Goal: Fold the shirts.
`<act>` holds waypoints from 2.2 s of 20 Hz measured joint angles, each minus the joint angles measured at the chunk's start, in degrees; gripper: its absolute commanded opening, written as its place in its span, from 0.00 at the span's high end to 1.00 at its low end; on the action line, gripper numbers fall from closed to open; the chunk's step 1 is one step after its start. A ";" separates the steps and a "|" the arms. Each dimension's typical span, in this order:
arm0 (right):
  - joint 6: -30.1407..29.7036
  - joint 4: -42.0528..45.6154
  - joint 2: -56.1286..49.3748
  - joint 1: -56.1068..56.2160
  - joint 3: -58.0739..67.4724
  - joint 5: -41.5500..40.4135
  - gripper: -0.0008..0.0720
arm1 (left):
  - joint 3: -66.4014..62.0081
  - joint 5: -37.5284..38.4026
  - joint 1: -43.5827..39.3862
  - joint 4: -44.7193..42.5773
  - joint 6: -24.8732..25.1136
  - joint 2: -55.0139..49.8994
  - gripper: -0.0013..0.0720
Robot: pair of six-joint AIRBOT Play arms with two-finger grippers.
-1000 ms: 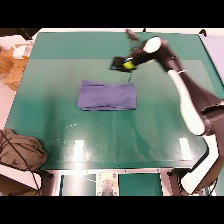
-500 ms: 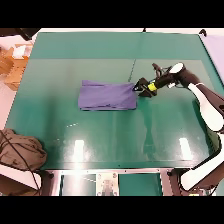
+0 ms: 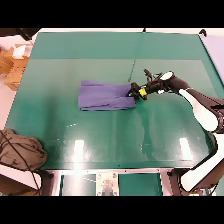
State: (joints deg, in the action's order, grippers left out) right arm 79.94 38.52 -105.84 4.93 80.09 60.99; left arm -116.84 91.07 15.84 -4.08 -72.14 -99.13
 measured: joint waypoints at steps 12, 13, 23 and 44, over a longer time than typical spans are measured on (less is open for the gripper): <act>7.67 10.58 16.48 -27.36 18.23 11.28 0.96 | 0.00 0.02 0.02 0.00 -0.02 0.00 0.95; 8.00 10.88 17.40 -31.26 18.99 12.20 0.97 | 0.00 0.04 0.02 0.00 -0.02 0.00 0.95; 9.46 12.92 19.67 -65.02 21.94 19.65 0.96 | 0.00 0.20 0.00 0.00 0.07 0.00 0.95; 18.43 46.73 19.45 -71.78 12.66 36.30 0.22 | 0.00 2.71 0.02 -0.07 -1.07 0.00 0.95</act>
State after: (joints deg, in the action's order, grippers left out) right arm 98.37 85.25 -86.39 -66.85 92.75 97.30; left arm -116.84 93.78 15.86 -4.14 -73.21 -99.13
